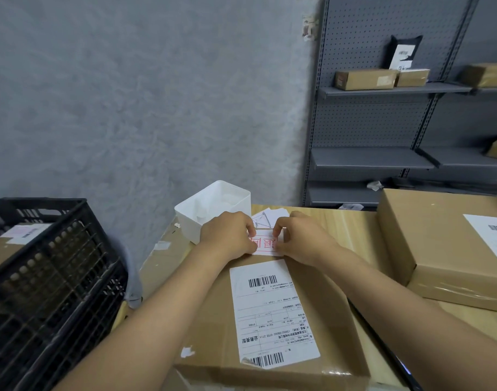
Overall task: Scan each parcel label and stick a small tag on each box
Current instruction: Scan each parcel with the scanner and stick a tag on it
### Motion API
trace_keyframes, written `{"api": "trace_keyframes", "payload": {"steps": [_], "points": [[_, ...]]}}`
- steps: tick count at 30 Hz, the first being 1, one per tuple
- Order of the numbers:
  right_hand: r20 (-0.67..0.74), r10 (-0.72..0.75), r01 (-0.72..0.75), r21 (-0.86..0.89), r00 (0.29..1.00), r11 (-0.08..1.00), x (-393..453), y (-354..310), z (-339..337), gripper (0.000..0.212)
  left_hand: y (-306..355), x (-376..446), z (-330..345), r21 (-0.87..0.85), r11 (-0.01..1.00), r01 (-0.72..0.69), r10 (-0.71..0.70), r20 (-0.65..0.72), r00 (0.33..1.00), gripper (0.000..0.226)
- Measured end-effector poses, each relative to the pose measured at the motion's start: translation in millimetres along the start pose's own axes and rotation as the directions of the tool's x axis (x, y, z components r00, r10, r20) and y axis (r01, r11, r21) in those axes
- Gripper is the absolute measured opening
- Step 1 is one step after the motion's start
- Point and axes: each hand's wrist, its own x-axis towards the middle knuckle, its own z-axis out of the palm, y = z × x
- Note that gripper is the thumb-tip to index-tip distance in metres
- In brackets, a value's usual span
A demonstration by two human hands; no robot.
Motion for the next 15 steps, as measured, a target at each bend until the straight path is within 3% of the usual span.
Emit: {"api": "trace_keyframes", "payload": {"steps": [3,9,12,15], "points": [[-0.02,-0.081,0.079,-0.09,0.996,0.993,-5.8,-4.0,4.1,0.027,3.2,-0.5,2.9,0.008,1.0,-0.031,0.03,0.029,0.999,0.03],[-0.029,-0.017,0.011,-0.187,0.999,0.982,-14.5,11.7,-10.7,0.03,-9.3,-5.9,-4.2,0.058,0.998,-0.004,0.004,0.0,1.0,0.027],[-0.012,-0.083,0.08,-0.172,0.996,0.982,-20.0,0.1,-2.0,0.035,1.6,-10.8,4.6,0.061,0.997,-0.054,0.051,0.048,0.998,0.035],[0.012,-0.083,0.084,-0.197,0.996,0.977,-31.3,2.1,4.1,0.035,-4.5,-20.1,6.8,0.1,0.995,0.001,-0.002,0.018,1.0,0.03]]}}
